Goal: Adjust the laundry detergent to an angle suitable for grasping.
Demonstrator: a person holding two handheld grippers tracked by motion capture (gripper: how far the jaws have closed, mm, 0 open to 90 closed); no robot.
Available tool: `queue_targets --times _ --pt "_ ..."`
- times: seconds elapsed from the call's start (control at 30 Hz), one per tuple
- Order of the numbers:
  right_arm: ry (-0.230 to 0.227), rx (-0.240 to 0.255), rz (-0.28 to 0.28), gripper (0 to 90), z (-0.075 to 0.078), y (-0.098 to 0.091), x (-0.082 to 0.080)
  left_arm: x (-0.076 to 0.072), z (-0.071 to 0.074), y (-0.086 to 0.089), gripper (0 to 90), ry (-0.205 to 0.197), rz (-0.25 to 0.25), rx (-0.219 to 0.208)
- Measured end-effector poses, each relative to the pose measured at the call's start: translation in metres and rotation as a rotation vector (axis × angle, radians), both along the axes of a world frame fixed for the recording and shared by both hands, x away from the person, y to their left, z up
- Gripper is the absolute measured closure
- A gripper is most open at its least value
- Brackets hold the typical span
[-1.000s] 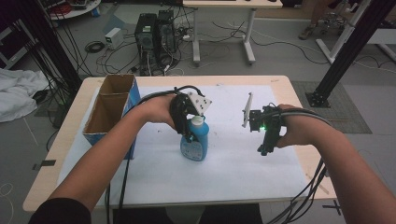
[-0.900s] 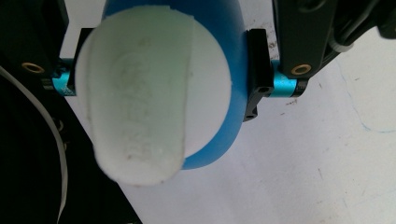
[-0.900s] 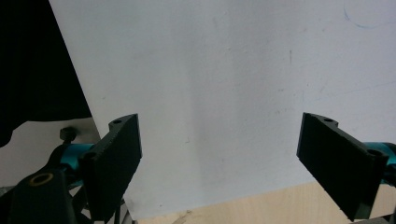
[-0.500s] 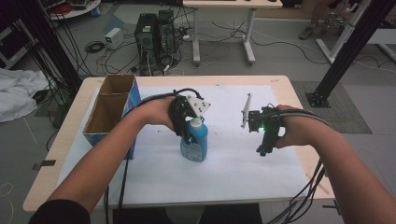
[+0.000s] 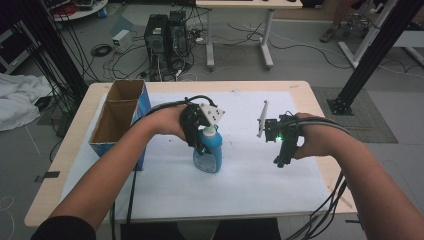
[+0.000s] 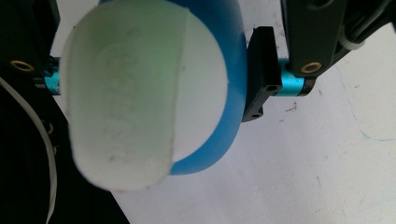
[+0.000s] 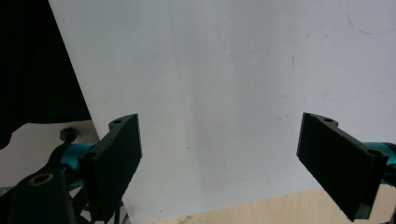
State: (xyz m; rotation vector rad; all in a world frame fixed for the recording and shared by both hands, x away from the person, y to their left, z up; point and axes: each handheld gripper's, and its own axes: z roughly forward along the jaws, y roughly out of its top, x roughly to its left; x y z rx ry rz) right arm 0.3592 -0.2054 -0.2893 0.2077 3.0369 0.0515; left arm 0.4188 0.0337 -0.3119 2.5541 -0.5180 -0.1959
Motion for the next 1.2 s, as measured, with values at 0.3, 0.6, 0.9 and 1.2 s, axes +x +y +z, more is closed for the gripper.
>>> queue_targets --times 0.3,0.6,0.9,1.2 --pt "0.001 0.002 0.003 13.1 0.000 0.001 0.000 -0.002 0.004 0.002 30.4 0.010 0.015 -0.025" --pt "0.001 0.004 0.012 13.1 -0.001 0.003 0.002 -0.002 0.008 0.008 28.3 0.004 0.040 -0.031" --pt "0.001 0.006 0.013 13.1 -0.001 0.004 0.002 -0.003 0.013 0.016 26.6 0.003 0.063 -0.040" --pt "0.001 0.008 0.013 13.1 -0.001 0.006 0.002 -0.004 0.021 0.025 25.3 -0.017 0.111 -0.034"
